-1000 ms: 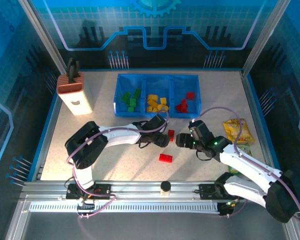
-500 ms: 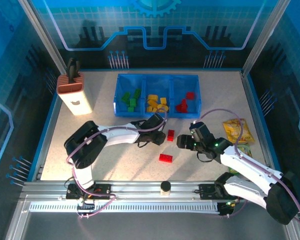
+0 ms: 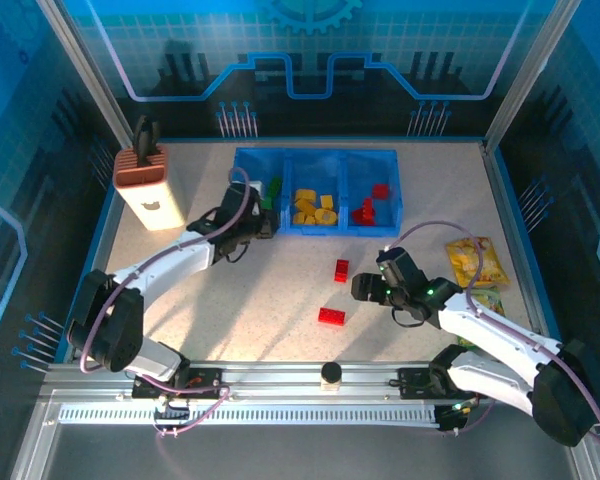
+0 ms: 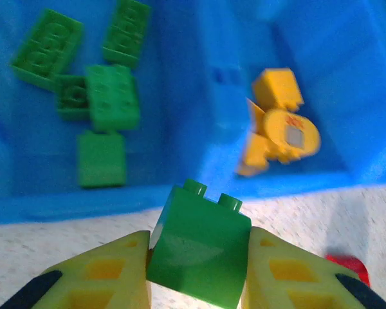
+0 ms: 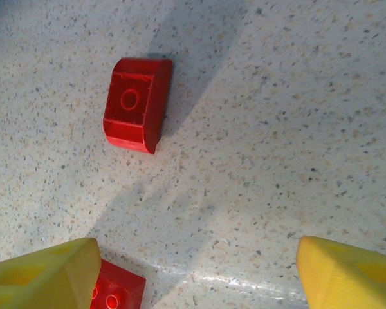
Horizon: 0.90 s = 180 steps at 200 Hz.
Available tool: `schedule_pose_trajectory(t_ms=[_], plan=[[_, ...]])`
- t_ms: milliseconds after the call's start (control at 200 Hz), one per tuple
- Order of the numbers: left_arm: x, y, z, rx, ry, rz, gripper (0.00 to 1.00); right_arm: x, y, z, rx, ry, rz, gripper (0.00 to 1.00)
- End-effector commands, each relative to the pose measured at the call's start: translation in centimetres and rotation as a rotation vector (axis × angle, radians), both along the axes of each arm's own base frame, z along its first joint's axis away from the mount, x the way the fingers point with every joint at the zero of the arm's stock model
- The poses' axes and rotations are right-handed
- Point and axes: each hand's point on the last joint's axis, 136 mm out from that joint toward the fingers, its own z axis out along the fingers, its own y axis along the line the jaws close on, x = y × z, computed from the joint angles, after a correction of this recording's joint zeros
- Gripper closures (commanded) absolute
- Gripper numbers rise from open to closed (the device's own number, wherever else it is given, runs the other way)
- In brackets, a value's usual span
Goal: Sort the legos into containers by color
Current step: Place the lego in the container.
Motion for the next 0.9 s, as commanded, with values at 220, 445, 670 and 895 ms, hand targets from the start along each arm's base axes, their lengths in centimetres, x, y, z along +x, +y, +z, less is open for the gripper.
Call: schedule_pose_trajectory(t_ms=[220, 445, 670, 895], plan=[[4.5, 2.8, -1.7, -0.043, 0.071, 0.113, 0.67, -0.7, 1.5, 0.3, 0.003, -0.005, 0.024, 0.19], [5.8, 3.6, -1.4, -0.026, 0.077, 0.155, 0.26, -1.0, 1.7, 0.7, -0.012, -0.013, 0.042, 0.19], [4.6, 3.2, 1.6, -0.078, 0.004, 0.134, 0.19, -1.0, 2.6, 0.5, -0.019, 0.003, 0.07, 0.18], [0.9, 2.9, 3.7, -0.09, -0.07, 0.111, 0.19, -1.6, 5.3, -0.1, -0.071, 0.027, 0.188, 0.12]])
